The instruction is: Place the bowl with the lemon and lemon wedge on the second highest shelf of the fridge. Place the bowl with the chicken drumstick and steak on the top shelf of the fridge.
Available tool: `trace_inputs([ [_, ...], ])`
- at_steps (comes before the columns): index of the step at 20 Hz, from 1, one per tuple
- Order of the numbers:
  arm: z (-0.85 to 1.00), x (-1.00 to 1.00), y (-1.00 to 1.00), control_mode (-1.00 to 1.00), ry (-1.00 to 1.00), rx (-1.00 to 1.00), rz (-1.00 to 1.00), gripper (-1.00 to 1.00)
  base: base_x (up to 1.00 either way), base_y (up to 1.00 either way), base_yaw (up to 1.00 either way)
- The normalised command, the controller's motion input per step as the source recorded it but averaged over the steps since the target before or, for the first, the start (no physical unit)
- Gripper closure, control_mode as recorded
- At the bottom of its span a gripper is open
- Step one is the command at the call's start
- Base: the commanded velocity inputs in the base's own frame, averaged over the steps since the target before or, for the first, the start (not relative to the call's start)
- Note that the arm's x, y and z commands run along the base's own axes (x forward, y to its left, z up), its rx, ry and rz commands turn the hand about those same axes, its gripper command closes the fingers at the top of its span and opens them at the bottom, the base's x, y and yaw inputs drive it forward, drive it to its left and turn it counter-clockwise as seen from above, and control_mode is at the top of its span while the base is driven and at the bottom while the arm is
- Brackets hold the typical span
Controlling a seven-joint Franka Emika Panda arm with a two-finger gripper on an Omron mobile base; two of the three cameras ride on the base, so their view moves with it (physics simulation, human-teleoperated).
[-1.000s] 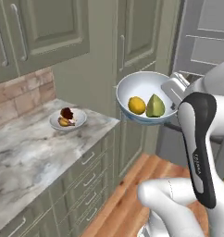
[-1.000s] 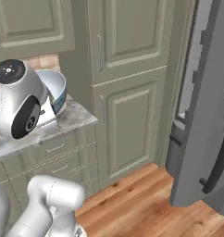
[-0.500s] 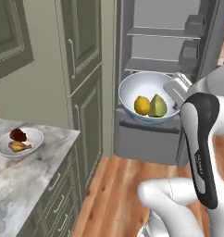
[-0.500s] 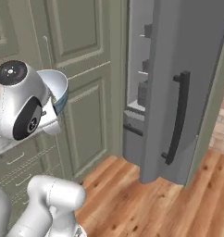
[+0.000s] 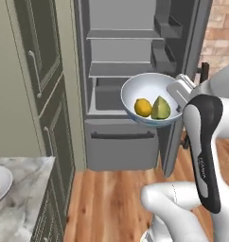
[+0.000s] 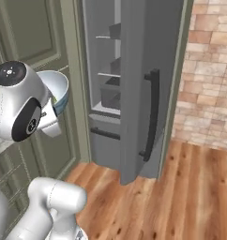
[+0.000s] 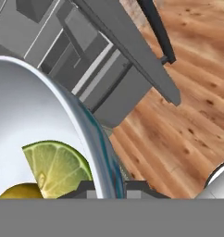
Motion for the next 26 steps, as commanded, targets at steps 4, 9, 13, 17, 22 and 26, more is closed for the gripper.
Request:
trace_inputs([
  [4,0.0,0.0,0.0,1.0,0.0,0.0,0.0,1.0,0.61,0.61,-0.28],
  [9,0.0,0.0,0.0,1.0,0.0,0.0,0.0,1.0,0.54,0.63,-0.22],
  [13,0.0,0.0,0.0,1.0,0.0,0.0,0.0,1.0,0.73,0.23,-0.26],
  [17,0.0,0.0,0.0,1.0,0.0,0.0,0.0,1.0,0.77,0.12,-0.24],
  [22,0.0,0.0,0.0,1.0,0.0,0.0,0.0,1.0,0.67,0.3,-0.22],
  [26,0.0,0.0,0.0,1.0,0.0,0.0,0.0,1.0,0.62,0.33,-0.2],
])
